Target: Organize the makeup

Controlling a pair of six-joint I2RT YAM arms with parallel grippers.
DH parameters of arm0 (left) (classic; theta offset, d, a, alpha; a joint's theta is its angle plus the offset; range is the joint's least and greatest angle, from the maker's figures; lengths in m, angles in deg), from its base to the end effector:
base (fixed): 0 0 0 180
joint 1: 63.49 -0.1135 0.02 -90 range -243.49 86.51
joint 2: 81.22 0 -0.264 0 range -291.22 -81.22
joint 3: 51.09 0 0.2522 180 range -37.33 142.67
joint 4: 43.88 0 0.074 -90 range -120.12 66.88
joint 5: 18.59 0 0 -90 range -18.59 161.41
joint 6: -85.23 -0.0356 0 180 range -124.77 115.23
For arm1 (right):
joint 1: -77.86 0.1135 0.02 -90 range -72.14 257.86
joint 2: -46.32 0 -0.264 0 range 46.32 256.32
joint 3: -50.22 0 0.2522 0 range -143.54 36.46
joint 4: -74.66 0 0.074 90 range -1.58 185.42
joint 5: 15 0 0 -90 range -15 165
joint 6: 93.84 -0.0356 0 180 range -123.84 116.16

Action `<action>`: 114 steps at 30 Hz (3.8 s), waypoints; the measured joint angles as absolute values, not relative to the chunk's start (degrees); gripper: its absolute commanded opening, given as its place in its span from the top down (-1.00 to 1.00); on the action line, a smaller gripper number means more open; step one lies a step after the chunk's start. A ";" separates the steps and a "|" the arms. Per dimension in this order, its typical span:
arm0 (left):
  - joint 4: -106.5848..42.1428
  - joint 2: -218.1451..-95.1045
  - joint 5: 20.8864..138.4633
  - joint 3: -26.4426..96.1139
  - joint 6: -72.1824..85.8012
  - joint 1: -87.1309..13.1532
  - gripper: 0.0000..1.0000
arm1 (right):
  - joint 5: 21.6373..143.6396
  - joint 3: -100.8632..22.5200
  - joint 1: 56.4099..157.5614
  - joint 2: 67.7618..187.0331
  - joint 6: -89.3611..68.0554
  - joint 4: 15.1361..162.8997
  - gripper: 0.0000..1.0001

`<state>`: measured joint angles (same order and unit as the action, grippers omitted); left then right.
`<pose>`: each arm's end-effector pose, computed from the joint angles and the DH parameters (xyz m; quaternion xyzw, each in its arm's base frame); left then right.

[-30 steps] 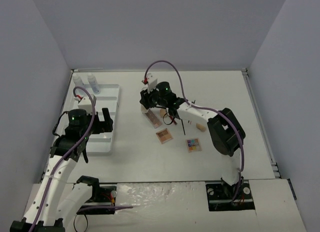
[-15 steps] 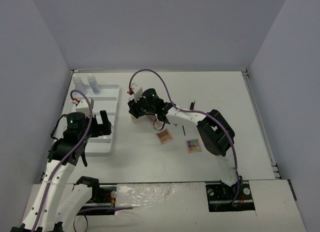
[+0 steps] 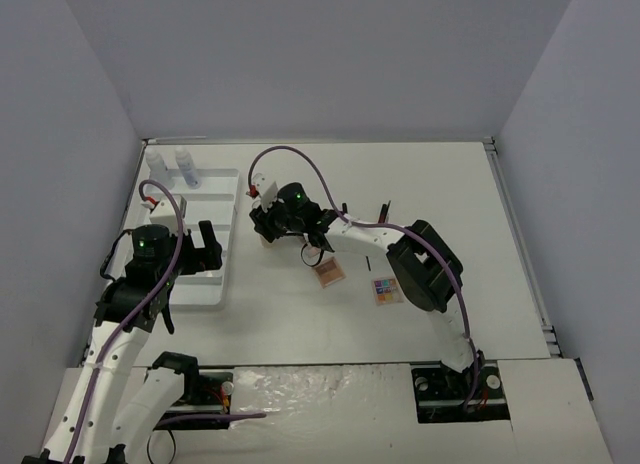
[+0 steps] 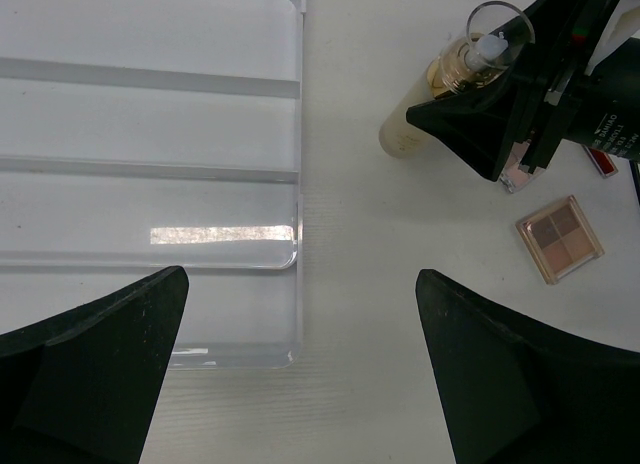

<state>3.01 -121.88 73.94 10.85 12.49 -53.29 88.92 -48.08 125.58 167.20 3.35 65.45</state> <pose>0.1508 -0.0287 0.3297 -0.0404 0.8452 -0.1446 0.5130 0.3260 0.3712 0.2181 -0.4257 0.6565 0.3023 0.5444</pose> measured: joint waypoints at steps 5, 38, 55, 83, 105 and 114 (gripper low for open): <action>2.95 -121.88 73.95 10.77 12.49 -53.23 -0.94 | 88.80 -46.51 125.58 167.01 3.49 63.64 -0.14; -23.82 -144.42 71.94 7.05 11.96 -44.28 -0.93 | 65.12 -12.06 122.86 105.16 -5.63 76.17 -1.00; -43.46 -163.84 64.82 11.46 10.91 -37.27 -0.62 | 57.89 -7.13 115.29 91.07 -10.45 86.98 -1.00; -48.42 -165.44 61.48 11.00 11.13 -35.41 -0.49 | 58.30 -7.11 115.00 90.15 -11.32 88.14 -1.00; -54.58 -164.15 61.00 5.28 10.87 -35.41 0.15 | 59.98 -7.11 115.00 90.13 -11.37 88.87 -1.00; -55.57 -163.92 60.92 4.99 10.66 -35.41 1.00 | 60.06 -7.11 115.00 90.13 -11.35 89.11 -1.00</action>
